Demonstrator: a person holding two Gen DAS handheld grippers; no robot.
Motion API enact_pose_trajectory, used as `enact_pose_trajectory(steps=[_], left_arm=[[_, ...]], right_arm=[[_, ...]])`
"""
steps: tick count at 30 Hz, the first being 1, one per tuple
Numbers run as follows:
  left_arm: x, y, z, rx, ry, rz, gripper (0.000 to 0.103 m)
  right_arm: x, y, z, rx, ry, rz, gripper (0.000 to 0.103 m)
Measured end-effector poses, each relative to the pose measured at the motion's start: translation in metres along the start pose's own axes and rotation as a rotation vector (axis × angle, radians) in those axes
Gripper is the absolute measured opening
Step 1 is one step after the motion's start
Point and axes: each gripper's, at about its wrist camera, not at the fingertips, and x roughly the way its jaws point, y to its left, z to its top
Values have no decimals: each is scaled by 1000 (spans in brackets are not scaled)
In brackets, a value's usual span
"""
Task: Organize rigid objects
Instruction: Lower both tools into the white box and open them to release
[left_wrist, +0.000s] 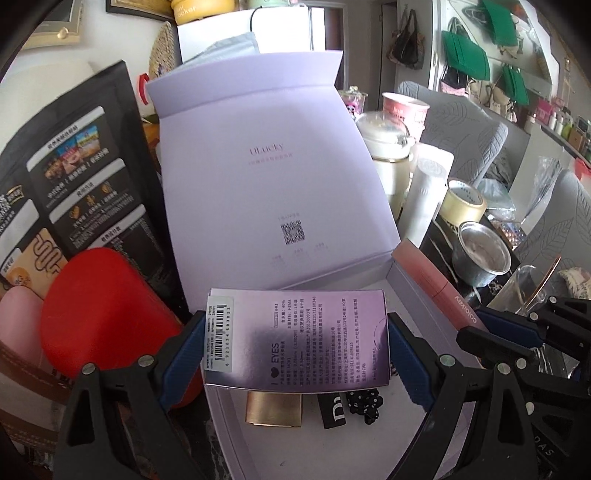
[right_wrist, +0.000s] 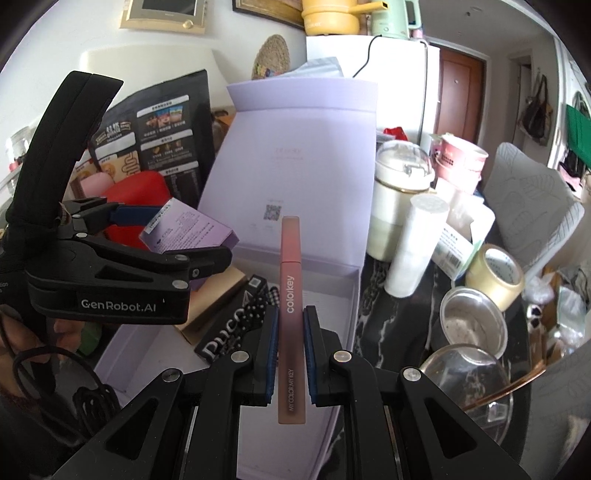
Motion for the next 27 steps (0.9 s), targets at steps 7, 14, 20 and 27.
enact_pose_trajectory(steps=[7,14,20,27], left_arm=[[18,-3,-5,16,69,25,93],[34,1,-9,10,127,41,93],[46,0,-14,21,171,29,93],[64,1,-22,16,234,9,93]], right_arm=[[18,1,-4,10,51,-6,13],[30,3,-7,11,89,-17,13],[39,1,-11,19,120,-26,13],[50,1,-15,14,151,-26,13]])
